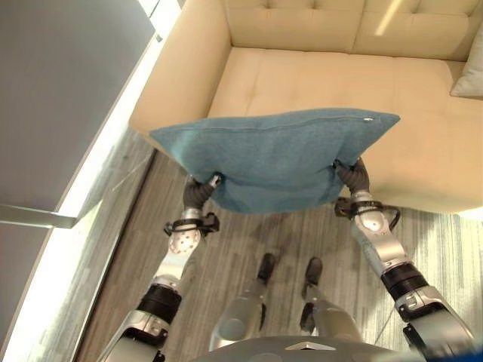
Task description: Pick up all the scattered cushions and arrange them neatly on the sofa.
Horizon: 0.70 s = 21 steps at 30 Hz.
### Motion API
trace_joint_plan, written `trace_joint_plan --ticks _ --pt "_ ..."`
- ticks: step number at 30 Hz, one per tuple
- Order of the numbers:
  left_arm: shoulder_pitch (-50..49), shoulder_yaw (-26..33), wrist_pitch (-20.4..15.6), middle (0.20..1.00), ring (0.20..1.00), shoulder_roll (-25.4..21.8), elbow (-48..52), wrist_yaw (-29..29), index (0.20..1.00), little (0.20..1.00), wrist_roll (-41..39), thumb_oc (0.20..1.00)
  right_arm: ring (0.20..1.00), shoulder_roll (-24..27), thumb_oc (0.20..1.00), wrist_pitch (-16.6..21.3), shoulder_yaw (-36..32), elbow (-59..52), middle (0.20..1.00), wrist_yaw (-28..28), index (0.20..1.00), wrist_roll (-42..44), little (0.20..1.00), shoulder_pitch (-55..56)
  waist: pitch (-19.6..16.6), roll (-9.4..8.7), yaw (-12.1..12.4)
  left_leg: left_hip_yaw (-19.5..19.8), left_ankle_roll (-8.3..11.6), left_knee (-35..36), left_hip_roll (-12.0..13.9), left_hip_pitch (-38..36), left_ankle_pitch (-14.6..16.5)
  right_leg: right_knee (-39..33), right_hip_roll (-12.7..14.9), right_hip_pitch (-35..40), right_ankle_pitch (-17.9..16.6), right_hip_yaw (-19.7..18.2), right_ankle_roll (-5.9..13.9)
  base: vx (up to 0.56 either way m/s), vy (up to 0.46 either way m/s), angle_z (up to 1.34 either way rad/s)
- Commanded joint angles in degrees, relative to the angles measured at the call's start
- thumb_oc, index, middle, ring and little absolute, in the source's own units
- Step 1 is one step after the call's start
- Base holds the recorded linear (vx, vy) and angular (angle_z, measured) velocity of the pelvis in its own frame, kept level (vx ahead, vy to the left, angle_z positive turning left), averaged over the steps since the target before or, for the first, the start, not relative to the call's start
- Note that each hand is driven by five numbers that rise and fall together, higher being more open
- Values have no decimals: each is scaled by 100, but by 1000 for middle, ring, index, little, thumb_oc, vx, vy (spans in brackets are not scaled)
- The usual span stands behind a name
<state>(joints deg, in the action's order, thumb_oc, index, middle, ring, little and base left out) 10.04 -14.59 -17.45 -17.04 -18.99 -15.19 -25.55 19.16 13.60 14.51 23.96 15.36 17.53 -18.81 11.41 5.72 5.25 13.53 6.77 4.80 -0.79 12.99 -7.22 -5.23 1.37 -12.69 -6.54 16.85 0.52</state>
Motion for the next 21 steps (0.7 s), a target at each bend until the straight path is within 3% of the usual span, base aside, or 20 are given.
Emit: trace_joint_plan --ticks 1,6,8,10,12,14,17,21 --pt "332 -26 -320 200 200 87 291 310 200 200 195 200 200 -129 200 313 -42 -701 200 -252 200 -190 200 195 -543 -436 -186 -65 -146 -56 -264 -205 277 23 363 868 701 162 671 212 81 21" --pt "42 222 -285 200 200 43 460 370 200 200 276 200 200 -246 200 186 -41 -657 200 -358 200 -356 200 219 -623 -476 -24 -240 -323 -173 -434 -285 460 23 396 1059 666 -177 721 139 146 -3" --pt "-158 330 -245 200 200 -78 565 412 200 200 271 200 200 -344 200 126 19 -606 200 -414 200 -377 200 181 -658 -564 152 -431 -495 -398 -421 -439 711 35 495 1274 639 -273 774 201 221 -60" --pt "-311 427 -193 200 200 -213 644 490 200 200 264 200 200 -464 200 98 86 -593 200 -506 200 -401 200 103 -541 -557 307 -832 -632 -680 -340 -571 936 791 672 1117 607 -411 900 91 257 -96" --pt "-317 422 -200 200 200 -264 701 504 200 200 198 200 200 -509 200 102 127 -643 200 -530 200 -415 200 41 -465 -497 315 -929 -729 -749 -255 -637 980 1439 730 767 583 -462 988 40 203 -110" --pt "-297 419 -200 200 200 -286 708 467 200 200 289 200 200 -549 200 96 119 -670 200 -539 200 -425 200 21 -414 -439 271 -956 -790 -810 -213 -674 1026 1719 790 479 567 -395 951 66 127 -70" --pt "-293 392 -190 200 200 -259 689 463 200 200 328 200 200 -529 200 79 141 -646 200 -538 200 -398 200 -18 -466 -507 196 -964 -768 -655 -196 -886 1077 1144 803 396 446 -240 863 168 -7 -4" --pt "-154 362 -194 200 200 -229 591 394 200 200 309 200 200 -463 200 71 186 -554 200 -470 200 -323 200 -227 -463 -538 118 -955 -697 -396 -128 -1223 1136 322 781 62 62 -208 912 245 -66 5"
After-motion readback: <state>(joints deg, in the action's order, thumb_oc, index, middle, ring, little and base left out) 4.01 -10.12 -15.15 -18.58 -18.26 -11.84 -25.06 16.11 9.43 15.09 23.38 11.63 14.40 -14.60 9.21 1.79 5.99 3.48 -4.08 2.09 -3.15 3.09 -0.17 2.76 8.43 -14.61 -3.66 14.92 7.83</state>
